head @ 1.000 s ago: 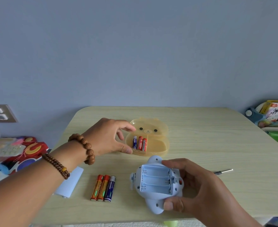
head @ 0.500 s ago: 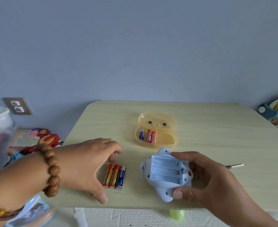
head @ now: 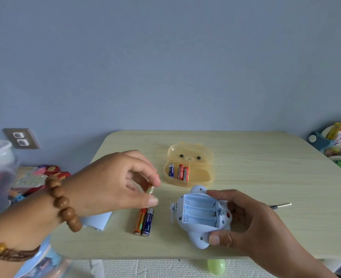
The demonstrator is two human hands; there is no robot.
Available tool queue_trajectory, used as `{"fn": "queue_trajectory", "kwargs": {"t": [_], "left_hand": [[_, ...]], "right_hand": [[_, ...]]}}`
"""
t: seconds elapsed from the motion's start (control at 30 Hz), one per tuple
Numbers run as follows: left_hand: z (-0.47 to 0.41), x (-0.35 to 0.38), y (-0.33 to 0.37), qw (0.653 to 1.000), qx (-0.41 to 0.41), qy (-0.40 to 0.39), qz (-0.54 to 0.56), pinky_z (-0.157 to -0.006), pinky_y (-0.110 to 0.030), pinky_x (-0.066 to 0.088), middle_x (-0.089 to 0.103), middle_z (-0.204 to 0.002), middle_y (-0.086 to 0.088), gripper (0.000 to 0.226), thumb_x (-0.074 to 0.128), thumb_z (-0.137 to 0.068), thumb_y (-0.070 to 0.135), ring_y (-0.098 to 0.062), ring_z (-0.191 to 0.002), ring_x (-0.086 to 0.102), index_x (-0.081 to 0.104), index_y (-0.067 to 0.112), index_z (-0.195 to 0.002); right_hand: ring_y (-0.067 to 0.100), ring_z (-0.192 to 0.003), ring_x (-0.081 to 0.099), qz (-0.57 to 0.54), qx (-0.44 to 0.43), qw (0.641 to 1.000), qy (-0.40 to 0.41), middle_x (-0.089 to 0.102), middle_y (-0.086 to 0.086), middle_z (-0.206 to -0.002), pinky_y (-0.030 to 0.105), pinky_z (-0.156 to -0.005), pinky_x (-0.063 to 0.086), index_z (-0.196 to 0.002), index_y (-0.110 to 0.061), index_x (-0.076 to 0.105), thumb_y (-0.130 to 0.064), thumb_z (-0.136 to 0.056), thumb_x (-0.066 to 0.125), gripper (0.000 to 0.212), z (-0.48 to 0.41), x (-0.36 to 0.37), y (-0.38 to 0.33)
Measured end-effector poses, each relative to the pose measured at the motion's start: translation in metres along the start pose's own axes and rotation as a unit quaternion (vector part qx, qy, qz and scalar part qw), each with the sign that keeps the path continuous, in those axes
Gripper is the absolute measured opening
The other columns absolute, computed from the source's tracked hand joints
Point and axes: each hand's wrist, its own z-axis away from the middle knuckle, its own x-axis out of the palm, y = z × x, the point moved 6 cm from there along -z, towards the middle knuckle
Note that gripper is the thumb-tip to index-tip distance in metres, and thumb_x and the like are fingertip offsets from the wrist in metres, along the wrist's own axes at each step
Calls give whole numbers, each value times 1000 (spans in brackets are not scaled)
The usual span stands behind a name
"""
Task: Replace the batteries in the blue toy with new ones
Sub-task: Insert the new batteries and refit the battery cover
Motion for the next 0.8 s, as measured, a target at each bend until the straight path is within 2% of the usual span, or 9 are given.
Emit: {"fn": "queue_trajectory", "kwargs": {"t": [0.1, 0.23, 0.33, 0.47, 0.57, 0.8], "left_hand": [[-9, 13, 19, 997, 55, 63, 10, -82, -35, 61, 68, -103, 10, 14, 85, -77, 13, -14, -80, 74, 78, 24, -83], [-19, 36, 44, 986, 121, 113, -8, -74, -26, 62, 68, -101, 10, 36, 83, -76, 4, -9, -80, 74, 71, 28, -99], [-25, 50, 53, 981, 162, 100, -41, -73, -27, 62, 67, -97, 11, 29, 85, -74, 5, -8, -78, 74, 74, 22, -95], [-28, 60, 56, 970, 210, 82, -85, -74, -30, 61, 70, -90, 6, 21, 85, -73, 6, -10, -78, 71, 74, 19, -85], [-28, 64, 54, 968, 221, 79, -85, -74, -30, 59, 71, -89, 5, 18, 84, -73, 4, -9, -76, 70, 75, 17, -83], [-28, 65, 51, 964, 227, 73, -117, -77, -22, 56, 73, -93, 10, 18, 83, -76, 10, -6, -82, 69, 78, 22, -88]], "right_hand": [[31, -102, 75, 8, -3, 1000, -1, 79, 3, -108, 53, -98, 58, -116, -48, 70, -46, -46, 100, 76, -1, 0, -1], [26, -101, 77, 12, -3, 1000, -3, 80, 1, -107, 49, -98, 59, -115, -48, 71, -41, -47, 100, 75, 0, -1, -1], [24, -99, 77, 11, -5, 1000, -7, 80, 1, -106, 46, -97, 60, -115, -47, 72, -38, -48, 102, 74, 0, -1, -1], [26, -99, 77, -4, -11, 1000, -5, 80, 2, -104, 46, -96, 60, -115, -47, 72, -51, -43, 100, 77, -2, -1, 1], [25, -102, 77, -4, -15, 1000, -7, 80, 2, -108, 48, -98, 59, -116, -45, 72, -50, -45, 100, 76, -2, -1, 2], [23, -105, 75, 8, -26, 1000, -6, 77, 0, -115, 51, -99, 57, -121, -38, 72, -42, -52, 99, 74, -2, -2, 1]]}}
